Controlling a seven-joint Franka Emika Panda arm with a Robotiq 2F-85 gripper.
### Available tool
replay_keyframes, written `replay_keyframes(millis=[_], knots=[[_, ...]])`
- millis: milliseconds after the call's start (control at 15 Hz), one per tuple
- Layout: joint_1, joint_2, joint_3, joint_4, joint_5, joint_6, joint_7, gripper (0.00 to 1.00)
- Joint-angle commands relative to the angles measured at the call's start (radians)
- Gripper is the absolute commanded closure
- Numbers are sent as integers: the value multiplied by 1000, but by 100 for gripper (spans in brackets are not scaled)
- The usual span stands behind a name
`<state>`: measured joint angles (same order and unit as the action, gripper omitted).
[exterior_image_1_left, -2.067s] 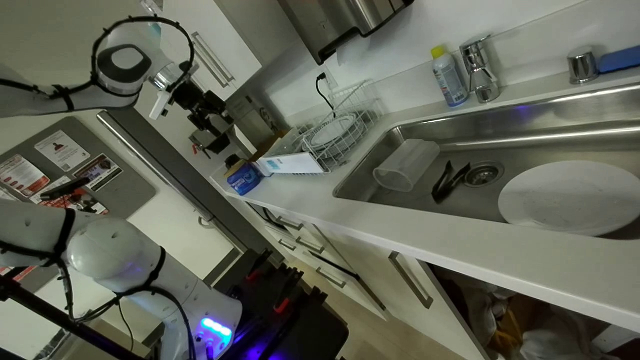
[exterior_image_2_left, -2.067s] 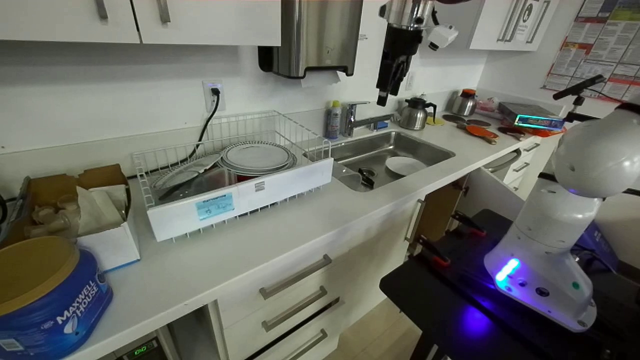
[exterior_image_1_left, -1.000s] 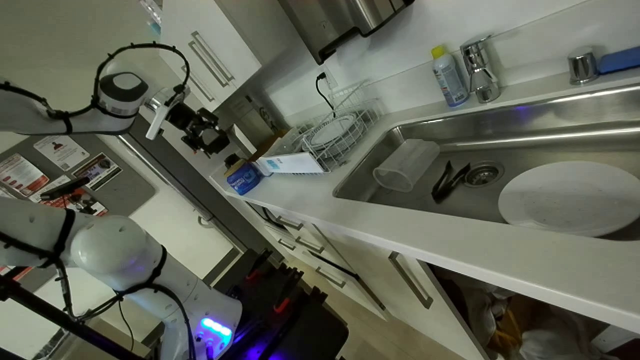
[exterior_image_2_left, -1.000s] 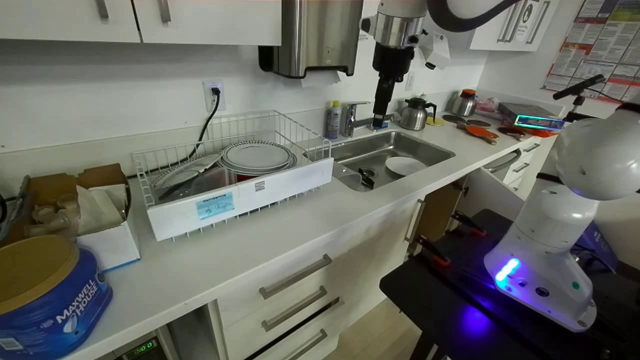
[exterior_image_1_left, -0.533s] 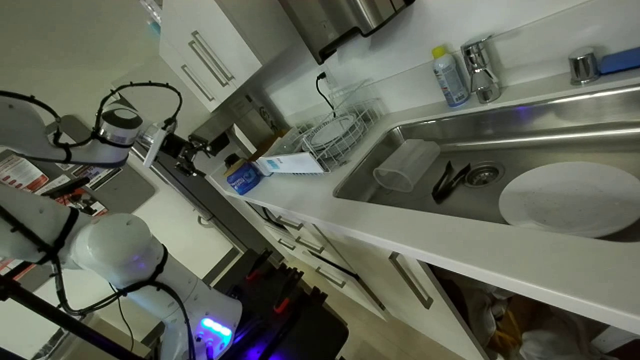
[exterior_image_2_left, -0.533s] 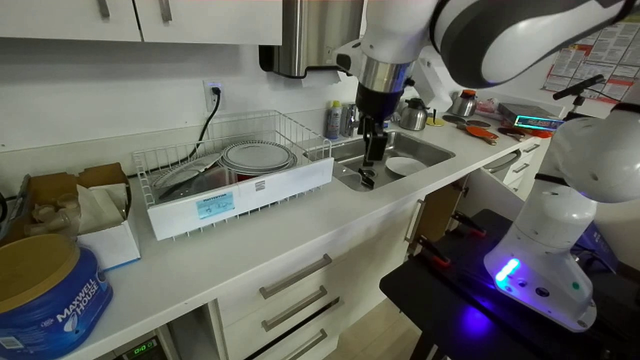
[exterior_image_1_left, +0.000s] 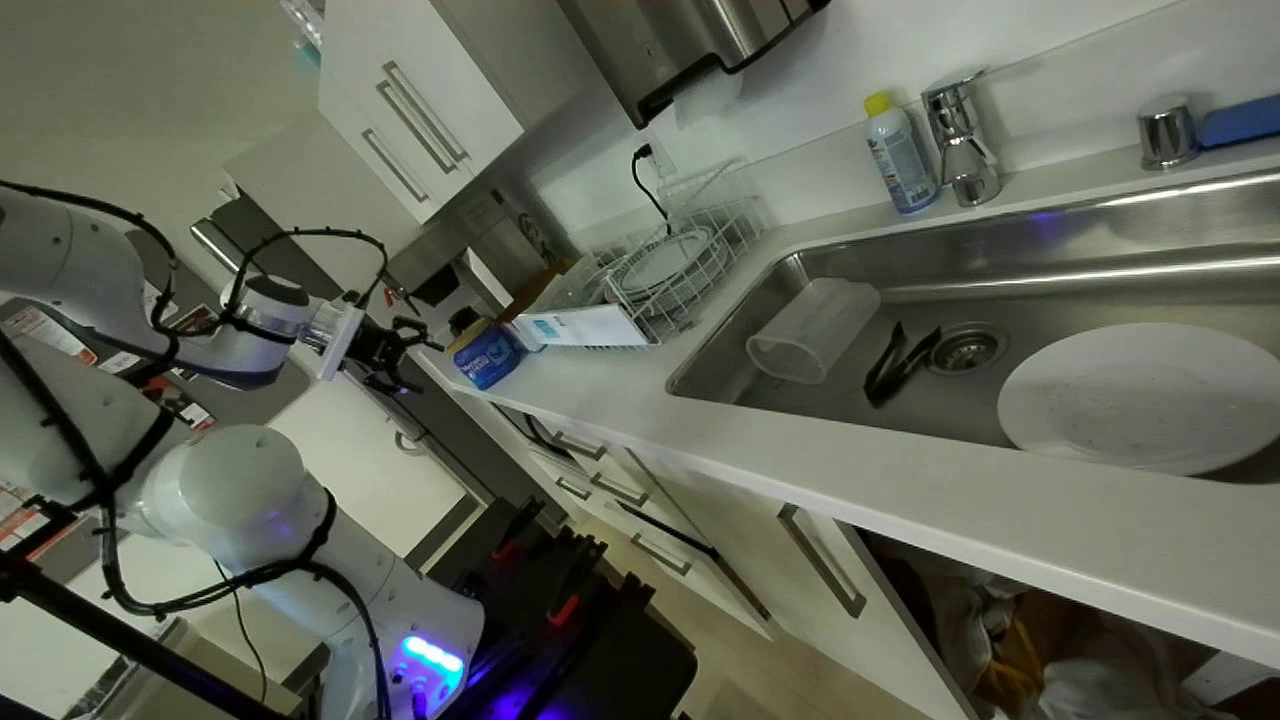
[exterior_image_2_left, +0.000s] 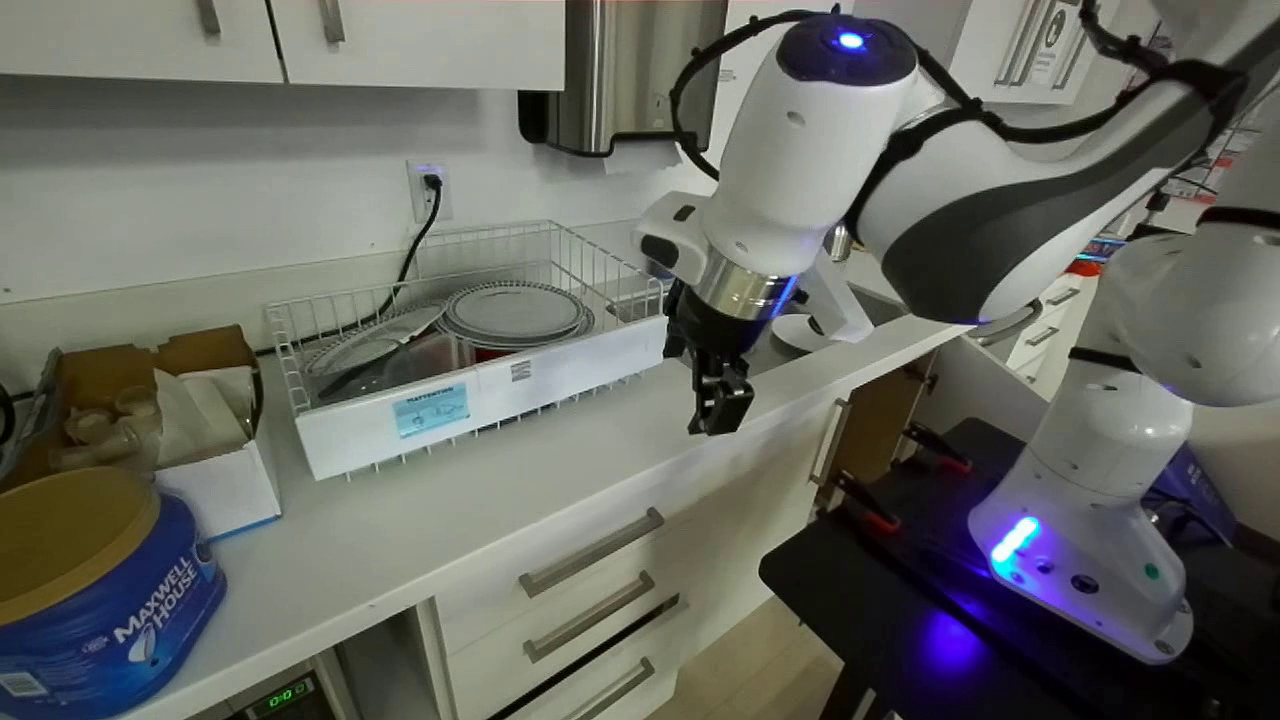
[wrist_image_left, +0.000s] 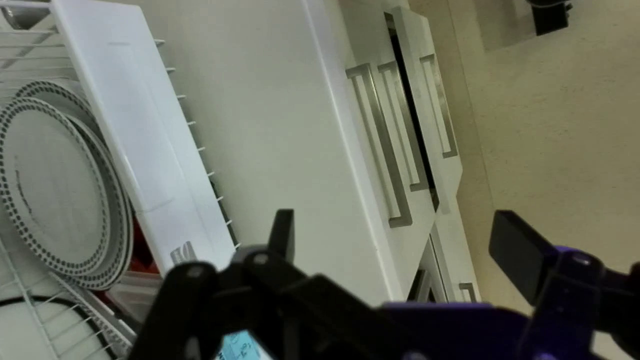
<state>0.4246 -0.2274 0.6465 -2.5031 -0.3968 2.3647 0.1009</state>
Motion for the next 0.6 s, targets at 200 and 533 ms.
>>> replay_keyframes(millis=[200, 533], knots=[[8, 24, -8, -1, -1, 16, -2, 0], [23, 44, 30, 13, -21, -26, 36, 0]])
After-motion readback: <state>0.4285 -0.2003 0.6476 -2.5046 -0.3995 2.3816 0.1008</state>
